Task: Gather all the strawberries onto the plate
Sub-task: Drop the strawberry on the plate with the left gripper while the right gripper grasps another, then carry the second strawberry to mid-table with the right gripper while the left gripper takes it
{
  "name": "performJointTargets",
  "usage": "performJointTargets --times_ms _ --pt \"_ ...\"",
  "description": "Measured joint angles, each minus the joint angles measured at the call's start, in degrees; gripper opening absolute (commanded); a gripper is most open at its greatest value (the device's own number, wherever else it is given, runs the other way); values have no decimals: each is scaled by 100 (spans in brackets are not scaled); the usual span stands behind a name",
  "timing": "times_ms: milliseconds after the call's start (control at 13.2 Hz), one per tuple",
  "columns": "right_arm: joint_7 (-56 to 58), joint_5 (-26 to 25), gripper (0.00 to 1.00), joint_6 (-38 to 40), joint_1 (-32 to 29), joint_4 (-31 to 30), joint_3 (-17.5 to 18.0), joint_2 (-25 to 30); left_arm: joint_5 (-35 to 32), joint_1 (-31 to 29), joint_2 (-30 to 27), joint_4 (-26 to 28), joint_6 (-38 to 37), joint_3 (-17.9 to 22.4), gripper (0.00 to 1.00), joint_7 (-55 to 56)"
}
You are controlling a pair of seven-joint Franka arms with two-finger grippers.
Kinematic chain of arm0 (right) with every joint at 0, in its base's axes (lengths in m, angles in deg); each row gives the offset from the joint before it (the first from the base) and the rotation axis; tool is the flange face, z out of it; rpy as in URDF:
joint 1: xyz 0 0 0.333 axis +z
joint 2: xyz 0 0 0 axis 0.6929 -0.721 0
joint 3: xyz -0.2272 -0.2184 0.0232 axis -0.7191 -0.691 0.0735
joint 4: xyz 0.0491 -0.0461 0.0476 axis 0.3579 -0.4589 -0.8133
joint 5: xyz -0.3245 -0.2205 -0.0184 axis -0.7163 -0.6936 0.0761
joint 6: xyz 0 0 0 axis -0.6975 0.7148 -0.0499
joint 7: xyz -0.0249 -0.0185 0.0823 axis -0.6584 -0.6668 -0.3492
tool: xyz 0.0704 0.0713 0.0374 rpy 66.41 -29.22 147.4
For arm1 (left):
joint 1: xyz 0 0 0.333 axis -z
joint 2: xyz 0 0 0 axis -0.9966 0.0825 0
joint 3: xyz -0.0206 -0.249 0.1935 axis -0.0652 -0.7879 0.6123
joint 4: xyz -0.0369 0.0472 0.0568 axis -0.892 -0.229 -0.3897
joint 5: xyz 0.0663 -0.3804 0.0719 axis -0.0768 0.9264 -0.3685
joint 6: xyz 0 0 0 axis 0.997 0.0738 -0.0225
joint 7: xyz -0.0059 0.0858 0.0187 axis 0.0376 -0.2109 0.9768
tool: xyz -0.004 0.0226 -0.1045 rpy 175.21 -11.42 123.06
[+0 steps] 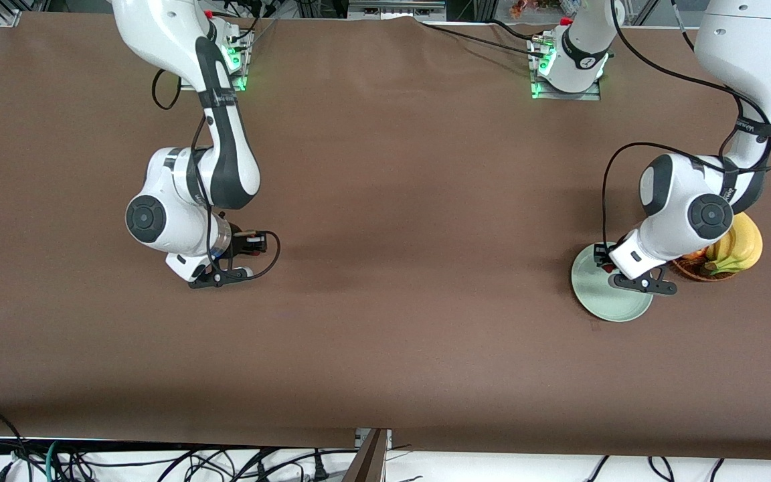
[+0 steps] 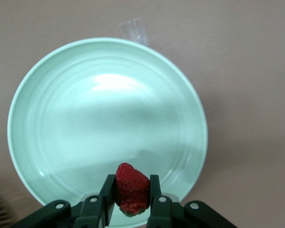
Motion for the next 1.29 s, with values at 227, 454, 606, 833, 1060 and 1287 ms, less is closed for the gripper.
performJointTargets --times_ms 227,454,606,833,1060,1287 --pt "-1062 32 32 698 51 708 51 10 0 -77 129 1 162 140 26 -257" --pt "-2623 43 33 840 122 1334 585 11 0 -134 270 1 405 330 66 -532" --pt "-3827 44 33 534 177 1620 1192 -32 0 -142 310 -2 459 345 100 -561" --pt "-5151 44 41 -555 233 1890 2004 -280 0 -124 324 -105 479 326 100 -561" --pt "-5878 43 41 -1846 406 1951 2486 -700 310 -64 324 -186 444 191 100 -547" --pt "-6421 28 61 -3205 1023 1960 2550 -1328 690 65 324 -216 395 -63 100 -529"
